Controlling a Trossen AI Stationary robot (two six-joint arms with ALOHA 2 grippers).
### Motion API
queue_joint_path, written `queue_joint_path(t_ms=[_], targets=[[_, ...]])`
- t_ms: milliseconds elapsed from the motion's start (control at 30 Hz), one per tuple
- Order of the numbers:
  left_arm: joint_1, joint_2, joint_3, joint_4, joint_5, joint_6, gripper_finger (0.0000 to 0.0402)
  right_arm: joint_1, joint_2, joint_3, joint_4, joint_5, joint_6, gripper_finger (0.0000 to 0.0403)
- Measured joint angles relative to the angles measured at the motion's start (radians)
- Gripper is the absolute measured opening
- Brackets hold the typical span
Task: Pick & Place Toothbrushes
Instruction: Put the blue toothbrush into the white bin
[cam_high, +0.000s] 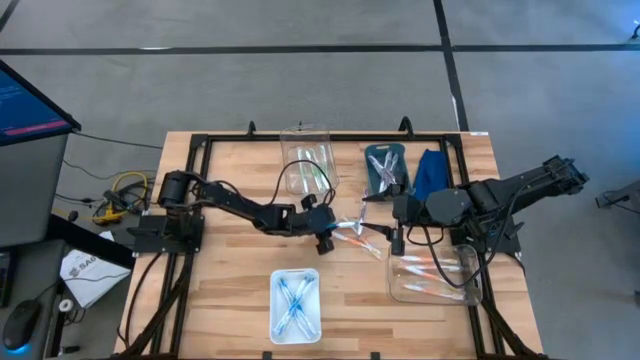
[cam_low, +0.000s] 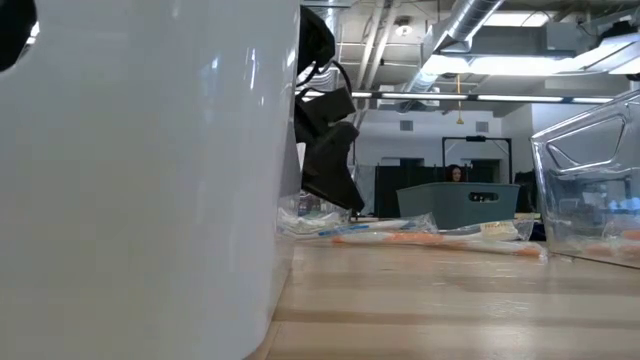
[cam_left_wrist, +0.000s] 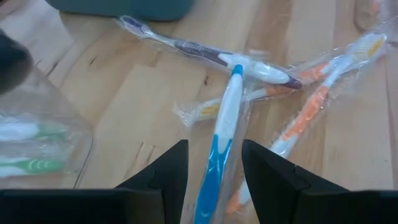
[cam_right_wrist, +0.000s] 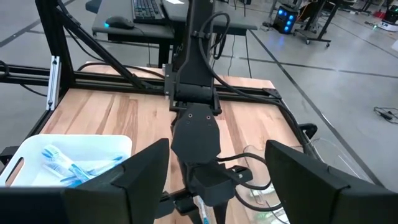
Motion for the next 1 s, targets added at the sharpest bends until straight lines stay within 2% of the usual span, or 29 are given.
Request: queue_joint_path(t_ms=[1000], targets=[[-0.004, 0.051, 0.000, 0.015, 0.006, -0.026, 0.0145, 0.000, 0.000, 0.000, 0.000, 0.000, 0.000, 0.0260]])
